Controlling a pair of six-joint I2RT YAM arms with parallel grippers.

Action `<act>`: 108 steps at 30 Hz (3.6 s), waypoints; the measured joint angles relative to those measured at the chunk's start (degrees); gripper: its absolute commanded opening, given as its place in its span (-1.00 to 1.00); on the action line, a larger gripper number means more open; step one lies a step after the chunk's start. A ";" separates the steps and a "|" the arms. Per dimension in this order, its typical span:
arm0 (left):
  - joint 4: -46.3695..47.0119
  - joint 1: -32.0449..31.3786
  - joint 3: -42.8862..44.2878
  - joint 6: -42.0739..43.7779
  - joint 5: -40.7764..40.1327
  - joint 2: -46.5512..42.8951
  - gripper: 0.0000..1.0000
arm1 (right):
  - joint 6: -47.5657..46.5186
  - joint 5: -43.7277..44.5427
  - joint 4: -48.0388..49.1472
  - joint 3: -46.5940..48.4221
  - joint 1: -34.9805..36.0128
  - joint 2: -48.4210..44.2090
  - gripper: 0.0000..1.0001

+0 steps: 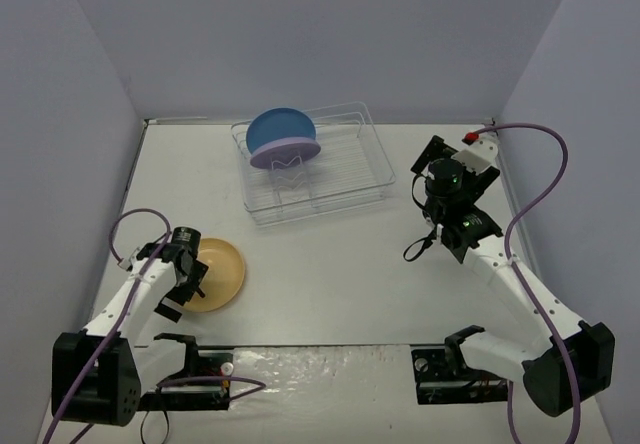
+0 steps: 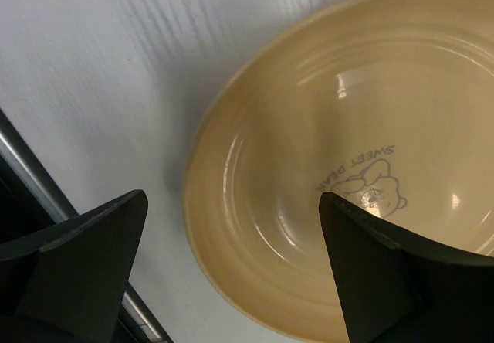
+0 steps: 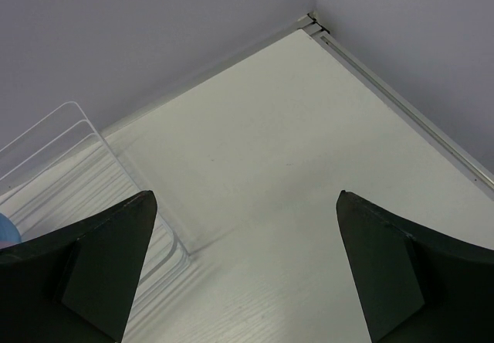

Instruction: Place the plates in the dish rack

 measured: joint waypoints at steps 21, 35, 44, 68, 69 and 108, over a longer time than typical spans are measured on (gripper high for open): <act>7.38 0.00 -6.94 -3.77 1.54 -3.68 -0.43 | -0.25 0.49 0.45 -1.87 -0.68 -1.91 1.00; 0.71 0.01 8.24 -3.91 -9.39 -5.79 -1.00 | -0.51 0.50 0.43 -2.30 -0.89 -2.90 1.00; 15.22 0.26 18.18 17.71 -17.88 -17.41 -1.00 | -1.59 0.54 0.45 -2.39 -1.11 -3.15 1.00; 67.09 -28.86 33.52 119.84 8.02 9.30 -1.00 | -3.28 1.82 -2.80 -2.47 -1.54 0.78 1.00; 68.57 -29.43 33.06 122.30 7.81 10.02 -1.00 | -2.99 1.97 -3.34 -2.57 -1.58 0.63 1.00; 85.66 -36.65 22.04 156.47 2.52 27.47 -1.00 | -2.20 2.63 -6.45 -4.75 -2.66 -2.50 1.00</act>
